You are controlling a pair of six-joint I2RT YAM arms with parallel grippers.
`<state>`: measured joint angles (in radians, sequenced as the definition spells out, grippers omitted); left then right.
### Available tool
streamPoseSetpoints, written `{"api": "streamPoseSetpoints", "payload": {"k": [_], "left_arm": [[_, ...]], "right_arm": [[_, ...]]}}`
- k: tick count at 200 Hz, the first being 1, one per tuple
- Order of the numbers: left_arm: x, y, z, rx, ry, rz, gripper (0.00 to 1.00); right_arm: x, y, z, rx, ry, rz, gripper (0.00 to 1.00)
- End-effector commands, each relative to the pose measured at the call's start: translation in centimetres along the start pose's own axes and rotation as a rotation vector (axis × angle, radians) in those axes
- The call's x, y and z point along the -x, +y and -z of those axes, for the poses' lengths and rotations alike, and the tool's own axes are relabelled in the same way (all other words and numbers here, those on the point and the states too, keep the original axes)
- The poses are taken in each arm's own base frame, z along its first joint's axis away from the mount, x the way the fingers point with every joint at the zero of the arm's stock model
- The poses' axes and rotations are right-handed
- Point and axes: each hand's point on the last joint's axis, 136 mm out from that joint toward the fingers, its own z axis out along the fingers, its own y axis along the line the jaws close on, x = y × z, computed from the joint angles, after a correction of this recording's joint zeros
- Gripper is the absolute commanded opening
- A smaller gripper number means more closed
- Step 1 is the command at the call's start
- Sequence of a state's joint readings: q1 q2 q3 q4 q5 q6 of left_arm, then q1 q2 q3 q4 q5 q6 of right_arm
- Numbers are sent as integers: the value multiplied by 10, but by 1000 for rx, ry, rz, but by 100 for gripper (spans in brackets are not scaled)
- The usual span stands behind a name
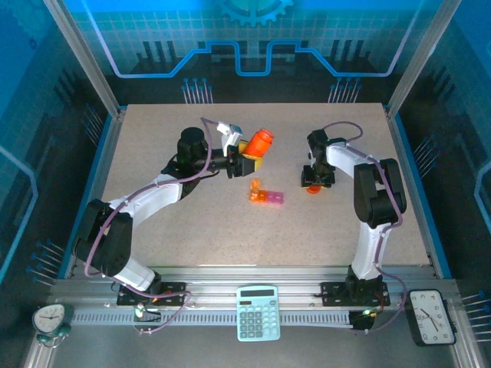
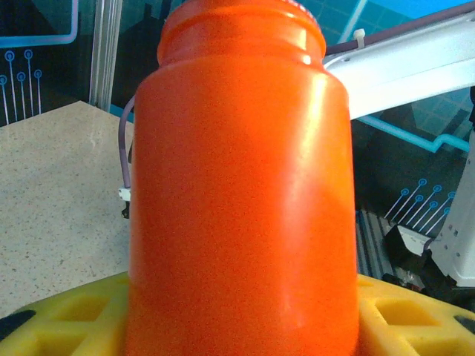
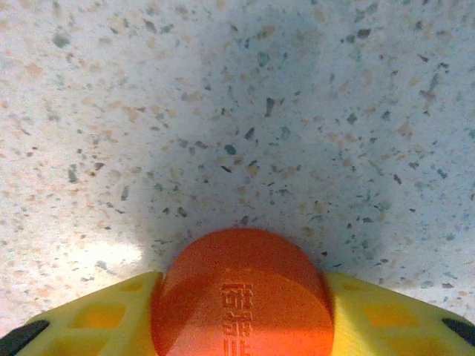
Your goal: Sort the pills into containers
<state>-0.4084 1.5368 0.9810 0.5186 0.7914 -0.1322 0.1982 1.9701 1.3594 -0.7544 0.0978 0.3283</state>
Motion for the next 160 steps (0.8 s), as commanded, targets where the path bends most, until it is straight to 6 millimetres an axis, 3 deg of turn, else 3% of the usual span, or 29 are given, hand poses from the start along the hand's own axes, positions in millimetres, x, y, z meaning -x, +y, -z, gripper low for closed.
{"api": "streamPoseSetpoints", "payload": {"k": [1,105,133,160], "left_arm": [[10,0,0,-15,-13,-50,9],[-16,13,-9,-18,59,-53,9],[-23,17,-12,-14,94,-63,9],[-30,21,-15,-5,136,-90,9]], "right_arm": [[5,14,31,64,-70,10,38],[30,84,183,656,-279,52,41],[39,88,218,809,-330,83,41],[43,91,237,893,-344,109,41]]}}
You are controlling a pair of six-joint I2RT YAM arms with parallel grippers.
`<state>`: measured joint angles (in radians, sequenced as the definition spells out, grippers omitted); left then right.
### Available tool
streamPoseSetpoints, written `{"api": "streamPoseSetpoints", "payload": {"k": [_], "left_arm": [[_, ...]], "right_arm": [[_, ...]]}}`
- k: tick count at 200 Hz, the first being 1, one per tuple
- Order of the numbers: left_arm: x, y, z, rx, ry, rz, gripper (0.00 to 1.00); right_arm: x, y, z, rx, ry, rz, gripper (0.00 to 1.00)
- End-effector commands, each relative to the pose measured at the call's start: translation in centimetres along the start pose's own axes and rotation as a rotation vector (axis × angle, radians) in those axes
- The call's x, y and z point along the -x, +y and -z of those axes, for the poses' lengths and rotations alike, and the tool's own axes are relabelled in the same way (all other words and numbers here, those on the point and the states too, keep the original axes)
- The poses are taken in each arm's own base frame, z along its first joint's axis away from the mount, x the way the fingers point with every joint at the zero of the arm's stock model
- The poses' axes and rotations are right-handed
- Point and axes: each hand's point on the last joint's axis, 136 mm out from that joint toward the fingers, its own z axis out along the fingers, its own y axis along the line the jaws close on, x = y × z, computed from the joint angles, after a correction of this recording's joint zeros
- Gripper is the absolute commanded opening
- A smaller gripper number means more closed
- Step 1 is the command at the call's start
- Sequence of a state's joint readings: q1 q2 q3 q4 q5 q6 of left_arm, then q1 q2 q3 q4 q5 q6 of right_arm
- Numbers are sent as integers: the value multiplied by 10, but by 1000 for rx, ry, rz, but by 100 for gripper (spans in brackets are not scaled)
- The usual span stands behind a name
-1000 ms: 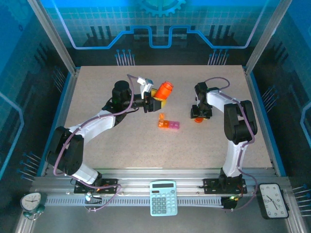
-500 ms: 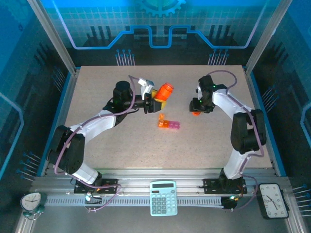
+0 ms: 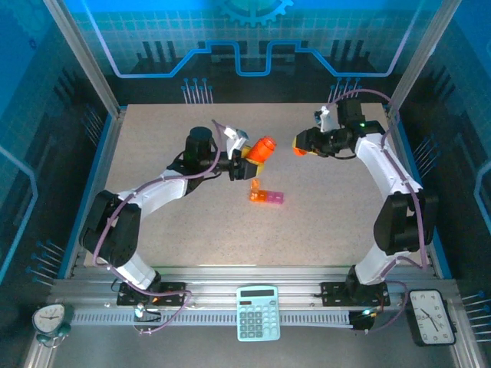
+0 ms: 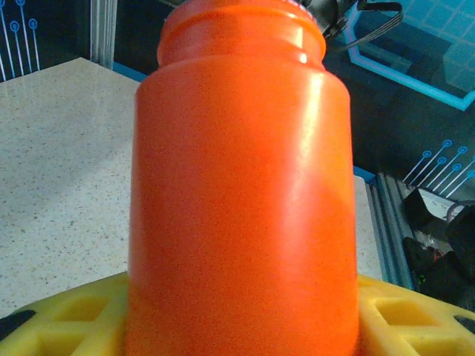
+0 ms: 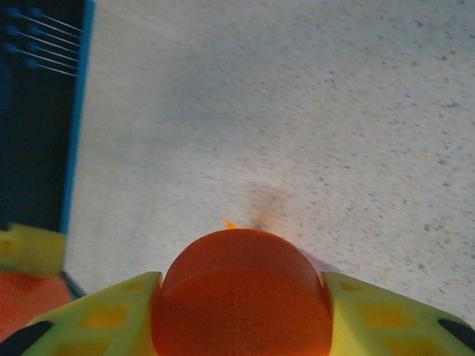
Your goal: Sort the pills into containers
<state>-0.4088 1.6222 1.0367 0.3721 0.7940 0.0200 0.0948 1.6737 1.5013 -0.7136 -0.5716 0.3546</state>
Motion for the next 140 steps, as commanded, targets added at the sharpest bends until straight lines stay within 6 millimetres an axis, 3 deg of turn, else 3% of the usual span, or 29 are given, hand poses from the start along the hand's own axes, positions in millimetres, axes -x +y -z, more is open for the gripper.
{"api": "streamPoseSetpoints", "payload": {"k": [1,77,140], "left_arm": [[4,1,-3,-14,24,-75,9],[-2,13,-15,7,80,-168,8],[-3,27,-23,24,107,-237,8]], "right_arm": [[11,38,21,173,-20,49,41],[20,59,26,290,40,94,40],[22,59,17,332,89,99,39]]}}
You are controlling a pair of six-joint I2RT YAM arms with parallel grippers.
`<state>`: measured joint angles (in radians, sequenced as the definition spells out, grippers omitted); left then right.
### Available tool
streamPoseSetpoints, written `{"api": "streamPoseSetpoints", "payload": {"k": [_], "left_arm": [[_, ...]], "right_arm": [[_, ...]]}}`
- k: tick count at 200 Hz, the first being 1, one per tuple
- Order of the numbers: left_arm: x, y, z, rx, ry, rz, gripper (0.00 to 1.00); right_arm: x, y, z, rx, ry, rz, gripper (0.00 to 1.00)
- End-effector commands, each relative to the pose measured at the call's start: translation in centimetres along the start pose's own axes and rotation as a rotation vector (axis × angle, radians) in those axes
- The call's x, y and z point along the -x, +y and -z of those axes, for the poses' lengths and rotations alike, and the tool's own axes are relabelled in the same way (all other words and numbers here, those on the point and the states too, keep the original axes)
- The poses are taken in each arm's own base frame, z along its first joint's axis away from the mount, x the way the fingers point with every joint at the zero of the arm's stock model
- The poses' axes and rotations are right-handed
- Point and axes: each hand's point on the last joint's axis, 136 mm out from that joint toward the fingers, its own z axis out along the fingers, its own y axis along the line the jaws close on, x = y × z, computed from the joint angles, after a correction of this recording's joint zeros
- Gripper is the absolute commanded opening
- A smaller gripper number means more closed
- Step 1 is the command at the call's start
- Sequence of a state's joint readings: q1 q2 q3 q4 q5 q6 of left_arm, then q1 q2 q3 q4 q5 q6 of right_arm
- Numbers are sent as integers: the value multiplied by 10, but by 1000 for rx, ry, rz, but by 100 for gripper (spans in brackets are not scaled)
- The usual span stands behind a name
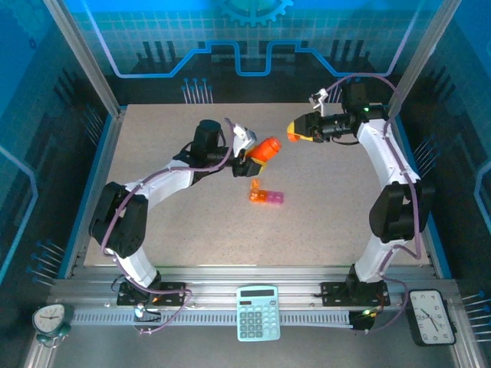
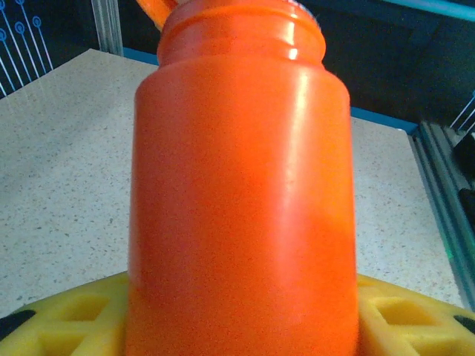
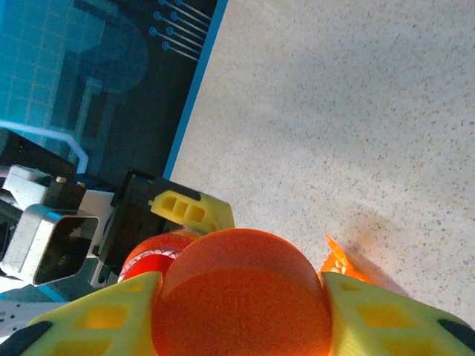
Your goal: Sort the pills into containers
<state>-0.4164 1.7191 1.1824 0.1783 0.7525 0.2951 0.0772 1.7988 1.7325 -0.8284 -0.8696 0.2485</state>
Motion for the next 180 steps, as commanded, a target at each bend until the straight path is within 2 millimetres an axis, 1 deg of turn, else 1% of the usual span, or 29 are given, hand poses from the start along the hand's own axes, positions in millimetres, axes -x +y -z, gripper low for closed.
{"api": "streamPoseSetpoints", "payload": {"k": [1,68,99,129,180], "left_arm": [[5,5,-6,0,7,-72,8],[6,15,-16,-11,20,-88,8],[6,16,-17,-15,21,-89,8],[7,14,-17,-25,20,-89,8],[15,8,-17,-41,6,-108,8]], "right_arm": [[-1,7,3,51,28,7,39],[-12,6,-6,72,79,16,39],[-17,10,-11,90,99,30,38],[-21,13,-17,100,116,35,38],[-24,19,-27,113,148,50,38]]}}
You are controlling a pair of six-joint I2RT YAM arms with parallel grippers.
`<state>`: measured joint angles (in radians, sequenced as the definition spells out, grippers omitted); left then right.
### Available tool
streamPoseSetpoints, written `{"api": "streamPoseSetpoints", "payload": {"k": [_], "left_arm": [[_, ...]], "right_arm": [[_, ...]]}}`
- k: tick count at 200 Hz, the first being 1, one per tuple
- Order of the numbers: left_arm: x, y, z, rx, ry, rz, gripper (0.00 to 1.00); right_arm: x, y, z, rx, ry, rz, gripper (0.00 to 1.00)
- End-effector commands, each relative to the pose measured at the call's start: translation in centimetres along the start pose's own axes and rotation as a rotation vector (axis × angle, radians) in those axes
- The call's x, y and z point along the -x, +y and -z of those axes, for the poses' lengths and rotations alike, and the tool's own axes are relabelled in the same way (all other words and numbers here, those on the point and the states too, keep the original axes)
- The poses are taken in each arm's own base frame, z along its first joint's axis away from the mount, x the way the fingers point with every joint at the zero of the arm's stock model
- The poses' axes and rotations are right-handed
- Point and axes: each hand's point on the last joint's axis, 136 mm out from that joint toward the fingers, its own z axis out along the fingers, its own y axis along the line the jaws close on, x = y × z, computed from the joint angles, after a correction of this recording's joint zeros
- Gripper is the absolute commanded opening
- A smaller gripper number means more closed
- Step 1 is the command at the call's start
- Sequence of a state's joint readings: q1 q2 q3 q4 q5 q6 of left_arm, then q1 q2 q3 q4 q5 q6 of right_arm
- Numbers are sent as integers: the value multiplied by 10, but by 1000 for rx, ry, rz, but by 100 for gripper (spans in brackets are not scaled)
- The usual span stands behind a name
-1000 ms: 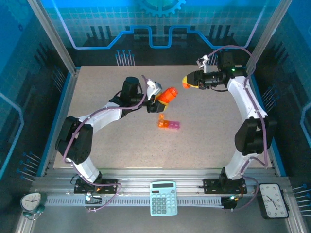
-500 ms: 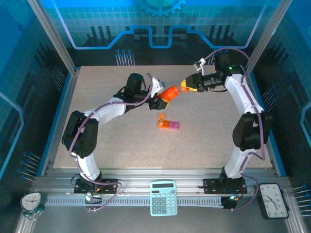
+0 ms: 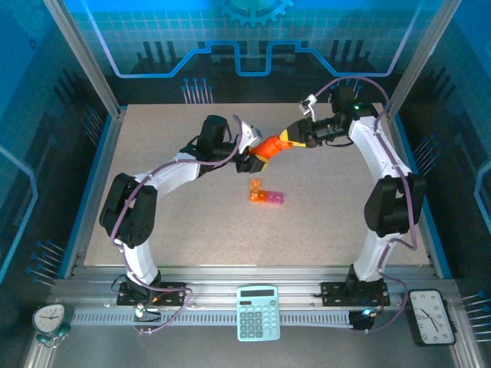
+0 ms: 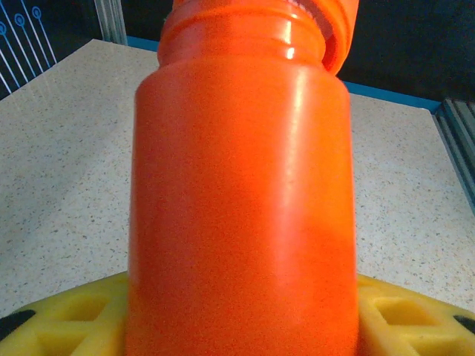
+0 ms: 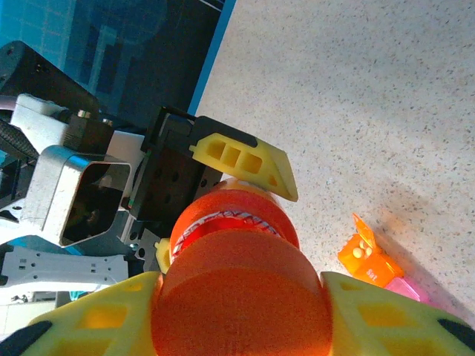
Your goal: Sort the pills into containers
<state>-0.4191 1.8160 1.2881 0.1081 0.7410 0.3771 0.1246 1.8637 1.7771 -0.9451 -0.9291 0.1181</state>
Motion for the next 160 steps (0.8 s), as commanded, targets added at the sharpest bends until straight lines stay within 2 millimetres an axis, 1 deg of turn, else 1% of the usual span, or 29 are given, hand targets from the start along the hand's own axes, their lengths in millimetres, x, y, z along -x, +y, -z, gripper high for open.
{"api": "streamPoseSetpoints", "payload": {"k": [1,32,71,120,160], "left_arm": [[22,-9,1,-38,-37,-71,8],[28,-18,2,-64,-40,-98,8],[29,-32,3,-99,-13,-146,9],[28,-41,3,-131,26,-177,7],[30,-47,1,-149,31,-189,7]], "right_arm": [[-1,11,-5,42,29,17,38],[-2,10,-6,42,43,24,37],[-7,12,-7,75,80,45,38],[-16,15,-7,84,130,91,38],[-18,11,-9,90,145,88,36]]}}
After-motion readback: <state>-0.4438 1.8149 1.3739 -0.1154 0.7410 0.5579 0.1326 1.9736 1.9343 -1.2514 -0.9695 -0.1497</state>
